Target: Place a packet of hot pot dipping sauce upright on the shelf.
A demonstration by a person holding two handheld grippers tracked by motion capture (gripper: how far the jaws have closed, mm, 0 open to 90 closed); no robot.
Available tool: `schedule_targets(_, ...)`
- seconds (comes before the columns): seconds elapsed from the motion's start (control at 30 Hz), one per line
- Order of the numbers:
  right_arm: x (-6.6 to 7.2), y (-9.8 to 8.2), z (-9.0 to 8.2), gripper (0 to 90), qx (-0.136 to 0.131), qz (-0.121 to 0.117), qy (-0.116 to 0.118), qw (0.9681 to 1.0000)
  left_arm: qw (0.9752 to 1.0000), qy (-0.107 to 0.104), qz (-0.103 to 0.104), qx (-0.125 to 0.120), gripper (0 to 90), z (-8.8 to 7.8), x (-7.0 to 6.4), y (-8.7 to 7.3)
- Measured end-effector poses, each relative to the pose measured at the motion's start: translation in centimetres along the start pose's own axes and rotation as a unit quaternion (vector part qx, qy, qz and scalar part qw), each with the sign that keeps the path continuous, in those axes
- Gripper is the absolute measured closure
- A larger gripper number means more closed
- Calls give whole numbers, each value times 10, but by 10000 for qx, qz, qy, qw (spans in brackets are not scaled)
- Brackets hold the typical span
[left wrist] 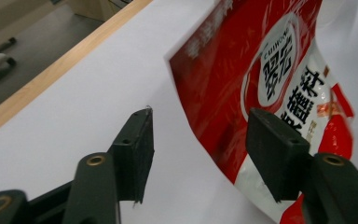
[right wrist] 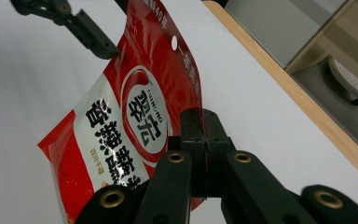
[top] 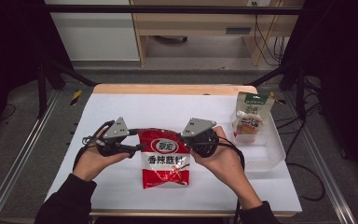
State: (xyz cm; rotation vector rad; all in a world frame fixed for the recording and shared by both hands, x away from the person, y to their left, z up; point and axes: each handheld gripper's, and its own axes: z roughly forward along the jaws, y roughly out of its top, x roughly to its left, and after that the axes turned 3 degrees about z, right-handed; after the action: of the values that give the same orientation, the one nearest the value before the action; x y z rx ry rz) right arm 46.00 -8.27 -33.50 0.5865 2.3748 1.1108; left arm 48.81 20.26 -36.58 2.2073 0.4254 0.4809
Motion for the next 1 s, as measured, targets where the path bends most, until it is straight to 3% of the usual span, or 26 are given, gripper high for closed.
schedule_targets(0.07, 0, 2, 0, 900, -4, -13, 43, 10000, 9996, -220, 70, 133, 536, 3, 3, 5)
schedule_targets(0.13, 0, 3, -1, 900, -2, -27, 67, 10000, 9995, -288, 47, 130, 595, 4, 5, 6)
schedule_targets(0.17, 0, 5, -1, 900, 6, -40, 134, 9999, 9989, -463, -13, 79, 627, 3, 8, 9)
schedule_targets(0.3, -1, 7, -3, 900, 102, -92, 219, 9997, 9982, -564, 100, 190, 728, 1, 6, 16)
schedule_targets(0.37, -4, 8, -7, 900, 192, -80, 299, 9993, 9974, -664, 165, 235, 856, -1, 3, 20)
schedule_targets(0.67, -12, 13, -23, 855, 362, -247, 429, 9981, 9965, -750, 352, 78, 900, -14, -7, 38)
schedule_targets(0.8, -14, 18, -26, 717, 629, -490, 503, 9955, 9958, -714, 555, 111, 900, -18, -10, 44)
schedule_targets(0.83, -14, 22, -26, 640, 744, -584, 495, 9943, 9957, -705, 587, 86, 900, -19, -11, 45)
schedule_targets(0.9, -13, 24, -25, 614, 806, -632, 470, 9936, 9955, -709, 620, 89, 900, -20, -11, 46)
schedule_targets(0.93, -14, 28, -24, 543, 936, -762, 433, 9917, 9953, -710, 647, 84, 900, -20, -11, 46)
schedule_targets(1.0, -16, 32, -21, 501, 1033, -830, 444, 9902, 9953, -699, 671, 74, 900, -21, -12, 47)
